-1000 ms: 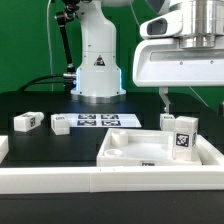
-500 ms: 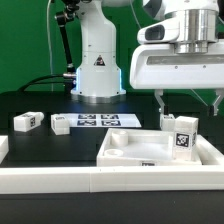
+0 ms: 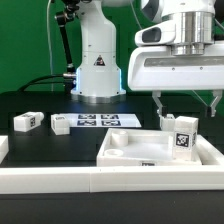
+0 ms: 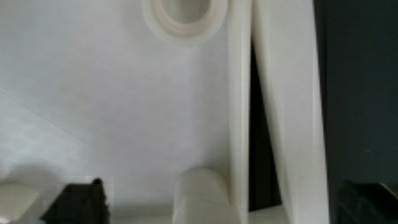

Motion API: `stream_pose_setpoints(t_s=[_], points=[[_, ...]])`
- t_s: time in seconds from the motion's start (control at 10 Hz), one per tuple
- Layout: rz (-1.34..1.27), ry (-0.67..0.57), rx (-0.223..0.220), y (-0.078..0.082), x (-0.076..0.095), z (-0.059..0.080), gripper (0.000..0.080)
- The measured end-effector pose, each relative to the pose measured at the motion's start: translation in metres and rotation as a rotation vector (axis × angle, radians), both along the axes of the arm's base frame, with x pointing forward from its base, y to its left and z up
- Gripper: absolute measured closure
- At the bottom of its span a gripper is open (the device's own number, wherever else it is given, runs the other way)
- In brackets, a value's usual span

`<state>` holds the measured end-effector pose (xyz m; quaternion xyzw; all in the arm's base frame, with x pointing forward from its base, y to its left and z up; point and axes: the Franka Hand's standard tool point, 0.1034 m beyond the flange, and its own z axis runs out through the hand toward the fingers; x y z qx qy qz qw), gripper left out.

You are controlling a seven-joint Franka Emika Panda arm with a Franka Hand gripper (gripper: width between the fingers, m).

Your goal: Assemble square table

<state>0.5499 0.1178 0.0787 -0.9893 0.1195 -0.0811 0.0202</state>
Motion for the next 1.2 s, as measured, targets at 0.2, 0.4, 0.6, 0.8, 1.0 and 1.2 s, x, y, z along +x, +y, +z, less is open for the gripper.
stream_pose_setpoints(t_s=[0.2, 0.4, 0.6, 0.8, 1.0, 1.2], points=[[0.027, 0.001, -0.005, 0.009, -0.032, -0.008, 0.015], [0.053, 0.018, -0.01, 0.009, -0.057, -0.012, 0.015], [0.056, 0.026, -0.012, 0.01, -0.063, -0.014, 0.015], [0.067, 0.028, -0.015, 0.011, -0.077, -0.018, 0.015], [0.104, 0.019, -0.018, 0.02, -0.105, -0.029, 0.015], [0.131, 0.023, -0.022, 0.025, -0.128, -0.034, 0.015]])
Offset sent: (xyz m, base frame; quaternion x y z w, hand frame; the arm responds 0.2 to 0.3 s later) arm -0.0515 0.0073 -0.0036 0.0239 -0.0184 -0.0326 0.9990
